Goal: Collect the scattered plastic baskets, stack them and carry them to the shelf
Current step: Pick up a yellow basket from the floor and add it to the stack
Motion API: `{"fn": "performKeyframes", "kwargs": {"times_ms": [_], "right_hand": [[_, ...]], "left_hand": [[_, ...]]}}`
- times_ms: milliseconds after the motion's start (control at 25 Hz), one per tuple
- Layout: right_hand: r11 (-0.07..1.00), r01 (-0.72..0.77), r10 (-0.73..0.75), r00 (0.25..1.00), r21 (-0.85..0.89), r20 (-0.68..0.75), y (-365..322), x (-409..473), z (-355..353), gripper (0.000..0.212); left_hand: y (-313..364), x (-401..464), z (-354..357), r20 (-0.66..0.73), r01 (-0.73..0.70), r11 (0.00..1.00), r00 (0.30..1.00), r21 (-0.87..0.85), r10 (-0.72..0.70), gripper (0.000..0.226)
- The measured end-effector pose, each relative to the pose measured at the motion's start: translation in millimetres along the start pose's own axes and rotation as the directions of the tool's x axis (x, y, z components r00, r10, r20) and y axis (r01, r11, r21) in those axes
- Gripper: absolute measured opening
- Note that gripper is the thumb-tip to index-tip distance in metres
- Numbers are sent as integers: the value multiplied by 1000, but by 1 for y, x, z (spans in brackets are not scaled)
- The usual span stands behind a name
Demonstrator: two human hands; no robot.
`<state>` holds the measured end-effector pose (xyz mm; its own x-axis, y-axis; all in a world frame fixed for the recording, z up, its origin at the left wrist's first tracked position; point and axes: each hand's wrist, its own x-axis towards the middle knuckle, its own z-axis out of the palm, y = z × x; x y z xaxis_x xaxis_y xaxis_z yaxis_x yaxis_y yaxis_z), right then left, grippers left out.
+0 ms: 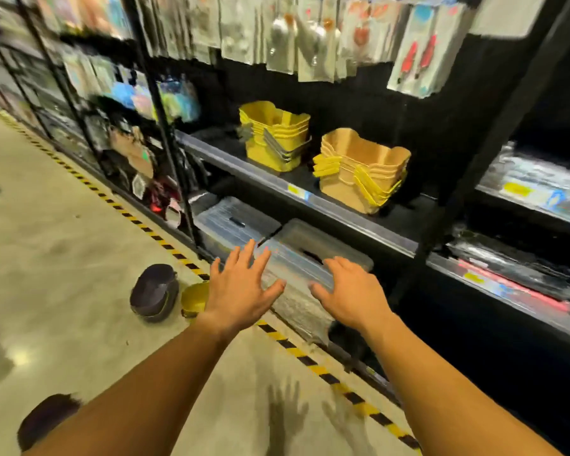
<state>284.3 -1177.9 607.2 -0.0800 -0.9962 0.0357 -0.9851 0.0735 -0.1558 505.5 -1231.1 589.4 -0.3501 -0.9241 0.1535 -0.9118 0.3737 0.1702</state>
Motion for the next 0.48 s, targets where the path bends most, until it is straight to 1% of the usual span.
{"fn": "performKeyframes", "kwargs": {"times_ms": [80, 240, 320, 480], "right_hand": [[998, 60, -60, 997, -4, 43, -48, 32, 16, 71], [982, 187, -188, 980, 20, 62, -147, 89, 37, 67], [973, 229, -231, 970, 36, 79, -187, 109, 50, 67], [972, 225, -232, 962, 65, 145, -238, 138, 76, 67]], "left_hand": [[-57, -4, -6, 13, 91, 996, 996, 15, -92, 78], [-164, -16, -21, 32, 235, 972, 972, -2, -235, 76], [-200, -21, -26, 36, 269, 963, 963, -17, -268, 75], [-249, -15, -21, 83, 300, 954, 951, -18, -298, 73]]}}
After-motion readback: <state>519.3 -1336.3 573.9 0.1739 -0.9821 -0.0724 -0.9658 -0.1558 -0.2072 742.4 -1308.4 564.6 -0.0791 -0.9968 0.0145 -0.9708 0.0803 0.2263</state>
